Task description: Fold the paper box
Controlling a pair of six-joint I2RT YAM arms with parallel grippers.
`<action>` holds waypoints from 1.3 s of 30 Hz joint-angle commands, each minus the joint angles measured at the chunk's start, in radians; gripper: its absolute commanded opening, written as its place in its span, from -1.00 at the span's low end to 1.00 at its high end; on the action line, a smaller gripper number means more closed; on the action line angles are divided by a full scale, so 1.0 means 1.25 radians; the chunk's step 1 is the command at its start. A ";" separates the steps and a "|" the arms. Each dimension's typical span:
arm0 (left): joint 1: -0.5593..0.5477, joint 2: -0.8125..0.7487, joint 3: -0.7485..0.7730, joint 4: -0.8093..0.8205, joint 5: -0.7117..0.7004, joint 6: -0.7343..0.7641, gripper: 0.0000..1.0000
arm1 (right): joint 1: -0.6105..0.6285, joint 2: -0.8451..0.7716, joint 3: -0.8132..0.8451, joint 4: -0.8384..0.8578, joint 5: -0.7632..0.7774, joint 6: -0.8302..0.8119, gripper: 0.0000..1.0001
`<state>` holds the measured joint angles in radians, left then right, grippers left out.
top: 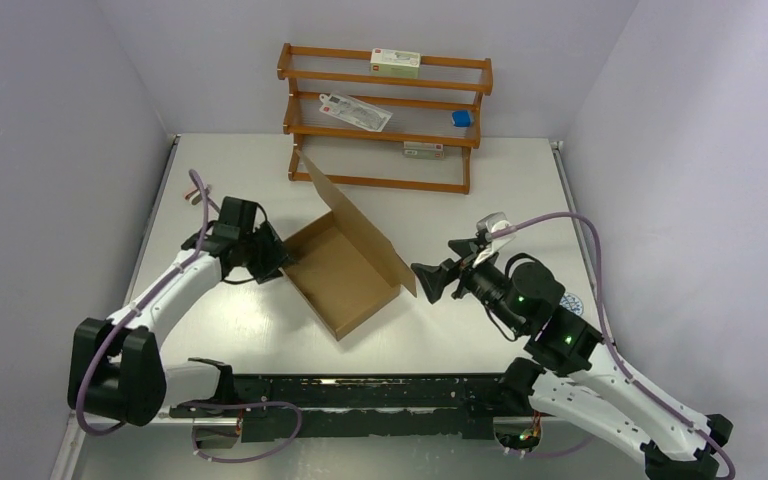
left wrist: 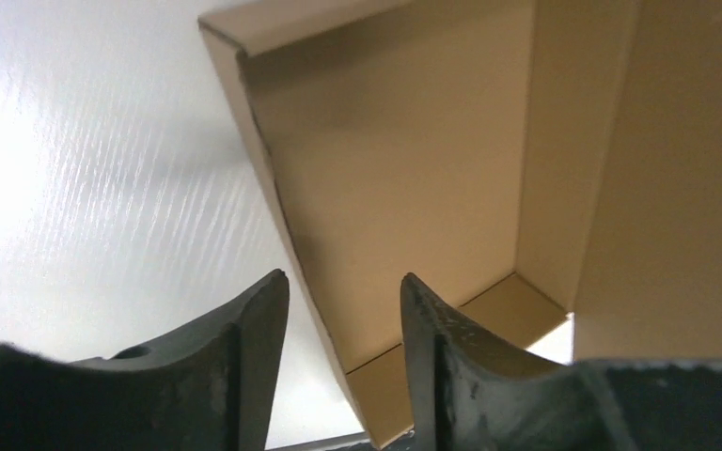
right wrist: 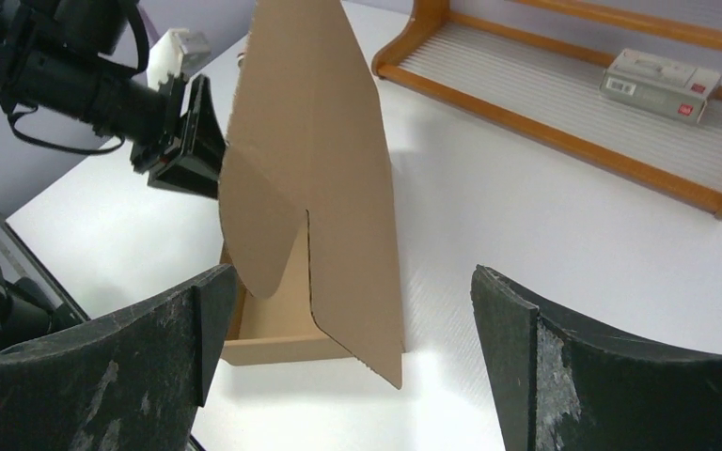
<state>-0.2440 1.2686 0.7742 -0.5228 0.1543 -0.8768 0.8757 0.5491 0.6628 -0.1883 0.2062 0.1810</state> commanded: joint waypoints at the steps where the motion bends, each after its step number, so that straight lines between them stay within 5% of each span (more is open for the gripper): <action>1: 0.025 -0.033 0.079 -0.022 -0.016 0.115 0.12 | -0.004 0.017 0.075 -0.073 -0.076 -0.066 1.00; 13: 0.031 -0.037 0.253 -0.005 -0.116 0.494 0.68 | -0.004 0.153 0.314 -0.402 -0.119 -0.112 1.00; 18: 0.028 -0.074 0.264 0.013 -0.107 0.552 0.85 | -0.004 0.231 0.369 -0.472 -0.147 -0.104 0.99; 33: 0.000 -0.198 0.126 0.100 -0.151 0.587 0.84 | 0.007 0.385 0.400 -0.451 -0.063 -0.071 0.82; 39: -0.003 -0.187 0.126 0.100 -0.150 0.590 0.81 | 0.017 0.436 0.400 -0.431 -0.029 -0.105 0.53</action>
<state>-0.2394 1.0348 0.9264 -0.4442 -0.0151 -0.1593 0.8860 1.0637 1.1374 -0.7551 0.1265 0.0799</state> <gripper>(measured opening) 0.909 0.812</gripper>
